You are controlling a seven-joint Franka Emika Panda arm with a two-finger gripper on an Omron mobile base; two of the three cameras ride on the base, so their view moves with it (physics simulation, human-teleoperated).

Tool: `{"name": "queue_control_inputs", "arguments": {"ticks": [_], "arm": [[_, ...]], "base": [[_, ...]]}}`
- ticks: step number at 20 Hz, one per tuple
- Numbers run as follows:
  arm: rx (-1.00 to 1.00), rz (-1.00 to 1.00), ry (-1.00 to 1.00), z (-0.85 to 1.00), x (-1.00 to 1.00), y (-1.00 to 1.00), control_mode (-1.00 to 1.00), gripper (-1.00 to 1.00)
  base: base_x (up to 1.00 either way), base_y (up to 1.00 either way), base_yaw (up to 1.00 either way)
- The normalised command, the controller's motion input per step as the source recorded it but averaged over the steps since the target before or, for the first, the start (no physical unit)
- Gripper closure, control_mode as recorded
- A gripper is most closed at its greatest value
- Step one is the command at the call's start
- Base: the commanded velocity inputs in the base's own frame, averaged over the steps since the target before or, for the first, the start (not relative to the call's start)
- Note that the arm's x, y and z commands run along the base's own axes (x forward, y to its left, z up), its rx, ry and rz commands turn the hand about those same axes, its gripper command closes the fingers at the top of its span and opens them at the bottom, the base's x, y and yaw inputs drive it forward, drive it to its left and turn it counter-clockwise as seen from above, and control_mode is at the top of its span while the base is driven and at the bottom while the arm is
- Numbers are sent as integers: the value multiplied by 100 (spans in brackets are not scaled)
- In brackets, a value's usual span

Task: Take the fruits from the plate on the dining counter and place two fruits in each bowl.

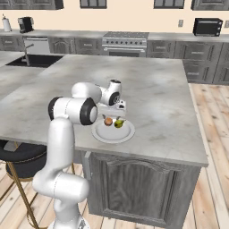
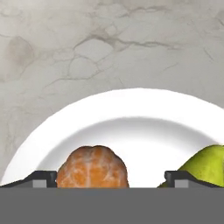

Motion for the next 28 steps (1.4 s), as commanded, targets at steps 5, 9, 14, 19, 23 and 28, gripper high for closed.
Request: {"name": "queue_control_inputs", "arguments": {"ticks": [5, 9, 14, 19, 23, 28], "arm": [[0, 1, 1, -10, -12, 0, -100, -100], [0, 0, 0, -7, -30, 1, -100, -100], [0, 0, -2, -8, -41, 16, -100, -100], [0, 1, -4, -3, -20, 15, -100, -100], [0, 0, -3, -24, 6, 0, -100, -100], [0, 0, -5, -28, 8, 0, -100, -100]], "base": [[0, 0, 0], [0, 0, 0], [0, 0, 0], [0, 0, 0], [0, 0, 0], [0, 0, 0]]}}
